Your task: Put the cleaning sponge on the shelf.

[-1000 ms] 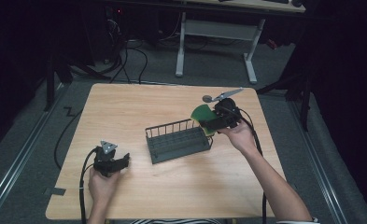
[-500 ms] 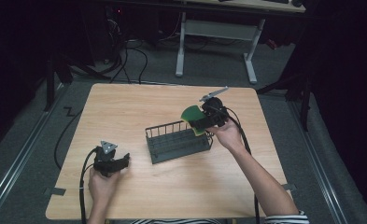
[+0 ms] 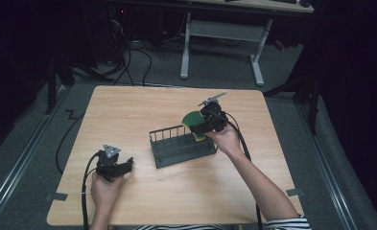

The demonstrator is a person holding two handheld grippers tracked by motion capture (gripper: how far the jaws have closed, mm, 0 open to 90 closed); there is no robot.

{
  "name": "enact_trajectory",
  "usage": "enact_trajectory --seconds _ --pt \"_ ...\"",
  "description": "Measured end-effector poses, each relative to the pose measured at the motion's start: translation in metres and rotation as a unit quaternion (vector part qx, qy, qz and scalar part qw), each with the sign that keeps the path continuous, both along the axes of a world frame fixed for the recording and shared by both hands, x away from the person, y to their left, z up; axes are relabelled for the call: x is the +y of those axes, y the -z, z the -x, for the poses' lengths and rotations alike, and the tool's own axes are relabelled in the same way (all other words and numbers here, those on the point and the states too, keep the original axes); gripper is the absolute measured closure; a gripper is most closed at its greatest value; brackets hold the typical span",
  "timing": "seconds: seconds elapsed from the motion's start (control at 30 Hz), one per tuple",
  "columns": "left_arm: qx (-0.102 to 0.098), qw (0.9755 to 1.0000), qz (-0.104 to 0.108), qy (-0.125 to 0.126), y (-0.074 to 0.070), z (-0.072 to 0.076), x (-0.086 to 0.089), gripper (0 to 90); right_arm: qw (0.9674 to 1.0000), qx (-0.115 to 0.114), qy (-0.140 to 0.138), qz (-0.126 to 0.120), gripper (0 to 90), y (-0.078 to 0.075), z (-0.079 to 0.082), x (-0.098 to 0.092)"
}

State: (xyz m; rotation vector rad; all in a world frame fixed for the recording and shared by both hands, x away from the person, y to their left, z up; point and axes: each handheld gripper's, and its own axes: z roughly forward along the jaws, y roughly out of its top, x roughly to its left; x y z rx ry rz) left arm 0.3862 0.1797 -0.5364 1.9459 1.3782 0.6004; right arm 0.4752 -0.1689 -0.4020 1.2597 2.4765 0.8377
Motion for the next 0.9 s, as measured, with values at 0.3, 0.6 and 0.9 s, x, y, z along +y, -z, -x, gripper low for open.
enact_trajectory --seconds 0.3,0.6,0.9 --pt "0.000 1.0000 0.000 0.000 0.000 0.000 0.000 30.2 0.9999 0.001 -0.002 0.014 30.7 0.006 -0.001 0.005" --pt "0.000 1.0000 0.000 -0.001 0.000 0.000 0.000 30.2 0.9997 0.008 -0.003 0.025 30.6 0.014 0.000 0.006" --pt "0.000 1.0000 0.000 -0.001 0.000 0.000 0.000 30.2 0.9998 0.009 0.000 0.020 30.6 0.016 0.002 0.005"
